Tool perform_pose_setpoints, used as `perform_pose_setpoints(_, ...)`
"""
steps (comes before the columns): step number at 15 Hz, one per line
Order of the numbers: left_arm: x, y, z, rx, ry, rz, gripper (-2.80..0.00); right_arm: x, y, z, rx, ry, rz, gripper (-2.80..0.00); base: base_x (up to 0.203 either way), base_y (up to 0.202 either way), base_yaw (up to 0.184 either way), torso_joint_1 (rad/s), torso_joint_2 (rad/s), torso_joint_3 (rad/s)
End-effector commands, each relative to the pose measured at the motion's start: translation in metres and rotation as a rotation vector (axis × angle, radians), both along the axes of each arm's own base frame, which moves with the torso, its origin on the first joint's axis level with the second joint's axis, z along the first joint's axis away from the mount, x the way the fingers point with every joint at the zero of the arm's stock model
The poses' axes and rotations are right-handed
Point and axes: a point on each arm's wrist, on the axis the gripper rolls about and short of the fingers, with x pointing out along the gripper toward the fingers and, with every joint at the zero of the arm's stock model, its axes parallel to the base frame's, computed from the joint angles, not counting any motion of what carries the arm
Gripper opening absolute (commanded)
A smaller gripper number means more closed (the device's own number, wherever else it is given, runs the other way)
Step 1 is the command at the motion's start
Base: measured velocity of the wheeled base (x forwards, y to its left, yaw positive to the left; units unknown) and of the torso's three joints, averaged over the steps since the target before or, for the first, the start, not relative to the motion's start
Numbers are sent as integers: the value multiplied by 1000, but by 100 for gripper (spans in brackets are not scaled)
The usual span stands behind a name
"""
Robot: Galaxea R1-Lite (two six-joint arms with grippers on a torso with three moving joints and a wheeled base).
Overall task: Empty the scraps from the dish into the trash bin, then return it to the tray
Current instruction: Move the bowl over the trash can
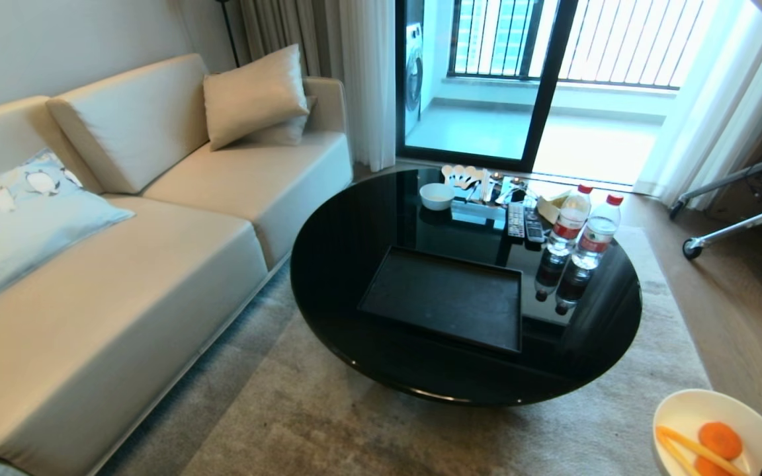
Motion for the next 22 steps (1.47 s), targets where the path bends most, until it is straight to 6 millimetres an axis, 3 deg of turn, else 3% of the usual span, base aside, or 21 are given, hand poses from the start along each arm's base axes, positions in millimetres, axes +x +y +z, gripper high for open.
perform_pose_setpoints(1, 0, 0, 0, 0, -1, 1, -280, 1, 0, -1, -1, 6, -5, -280, 0, 0, 0, 0, 0, 0)
perform_pose_setpoints(12, 0, 0, 0, -2, -1, 1, -280, 0, 0, -2, 1, 10, -7, -280, 1, 1, -5, 0, 0, 0)
perform_pose_setpoints(22, 0, 0, 0, 0, -1, 1, -280, 1, 0, -2, 2, 10, -8, -280, 1, 9, -161, 1, 3, 2)
